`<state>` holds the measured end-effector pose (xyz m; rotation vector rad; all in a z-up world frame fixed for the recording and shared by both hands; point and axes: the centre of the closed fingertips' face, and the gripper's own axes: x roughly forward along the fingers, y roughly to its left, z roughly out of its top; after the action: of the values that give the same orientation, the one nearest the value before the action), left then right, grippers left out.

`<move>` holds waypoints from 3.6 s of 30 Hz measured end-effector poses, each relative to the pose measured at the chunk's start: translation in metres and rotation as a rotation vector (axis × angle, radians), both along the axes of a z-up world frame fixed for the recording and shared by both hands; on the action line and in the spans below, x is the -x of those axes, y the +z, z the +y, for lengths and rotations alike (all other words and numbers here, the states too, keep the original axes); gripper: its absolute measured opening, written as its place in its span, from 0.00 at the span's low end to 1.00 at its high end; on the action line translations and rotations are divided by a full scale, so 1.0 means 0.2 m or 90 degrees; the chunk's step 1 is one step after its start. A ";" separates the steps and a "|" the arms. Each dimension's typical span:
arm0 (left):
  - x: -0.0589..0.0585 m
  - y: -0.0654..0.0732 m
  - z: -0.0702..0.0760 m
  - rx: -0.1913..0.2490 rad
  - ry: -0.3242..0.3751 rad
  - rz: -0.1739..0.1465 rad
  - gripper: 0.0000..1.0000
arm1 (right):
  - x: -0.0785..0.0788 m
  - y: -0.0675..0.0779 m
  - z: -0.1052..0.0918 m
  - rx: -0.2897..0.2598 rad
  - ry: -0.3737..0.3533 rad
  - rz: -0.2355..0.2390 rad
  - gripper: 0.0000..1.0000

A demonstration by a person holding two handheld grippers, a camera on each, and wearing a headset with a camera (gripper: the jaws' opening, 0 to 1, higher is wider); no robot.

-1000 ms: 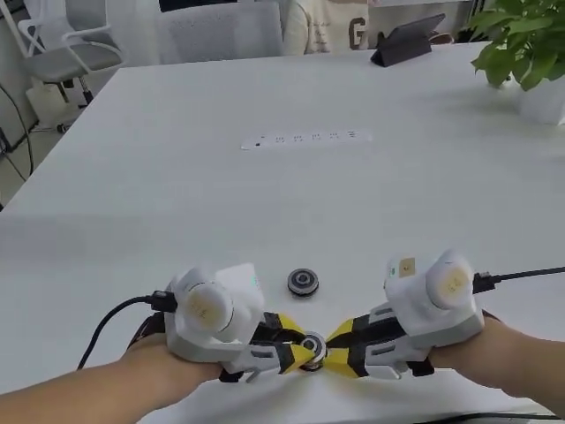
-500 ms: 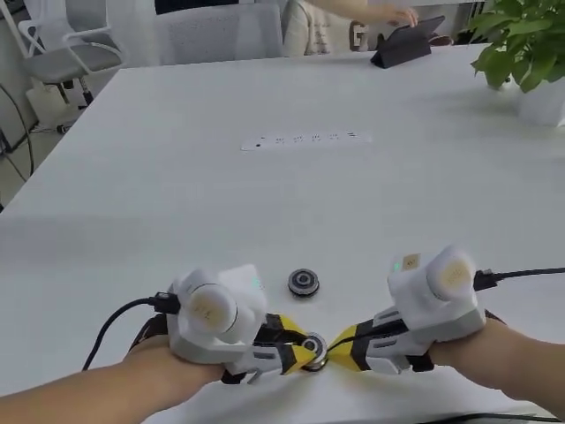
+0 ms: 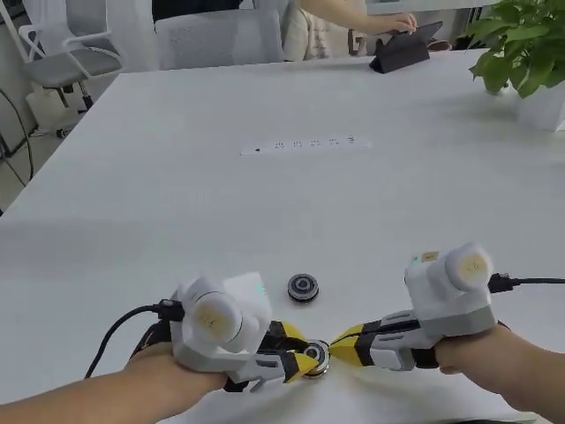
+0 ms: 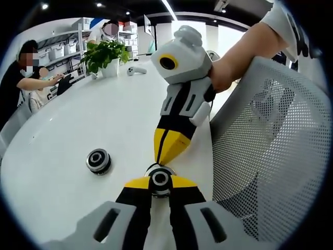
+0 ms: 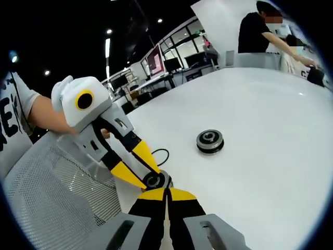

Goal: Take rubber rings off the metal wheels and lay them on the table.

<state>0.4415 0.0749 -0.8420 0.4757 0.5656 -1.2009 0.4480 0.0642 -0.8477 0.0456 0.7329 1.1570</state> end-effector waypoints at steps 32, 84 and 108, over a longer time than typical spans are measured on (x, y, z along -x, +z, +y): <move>0.00 0.00 0.00 -0.002 0.003 0.000 0.07 | 0.07 0.04 0.08 -0.031 0.045 0.014 0.00; 0.09 0.29 0.10 0.053 -0.010 -0.008 0.26 | 0.05 0.19 0.05 -0.061 0.024 -0.008 0.00; 0.05 0.41 0.39 0.081 0.069 -0.018 0.39 | -0.04 0.31 0.19 -0.080 0.038 -0.033 0.00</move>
<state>0.4310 0.1532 -0.7602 0.3493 0.4812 -1.1173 0.4553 0.1017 -0.7849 0.0990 0.6180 1.2551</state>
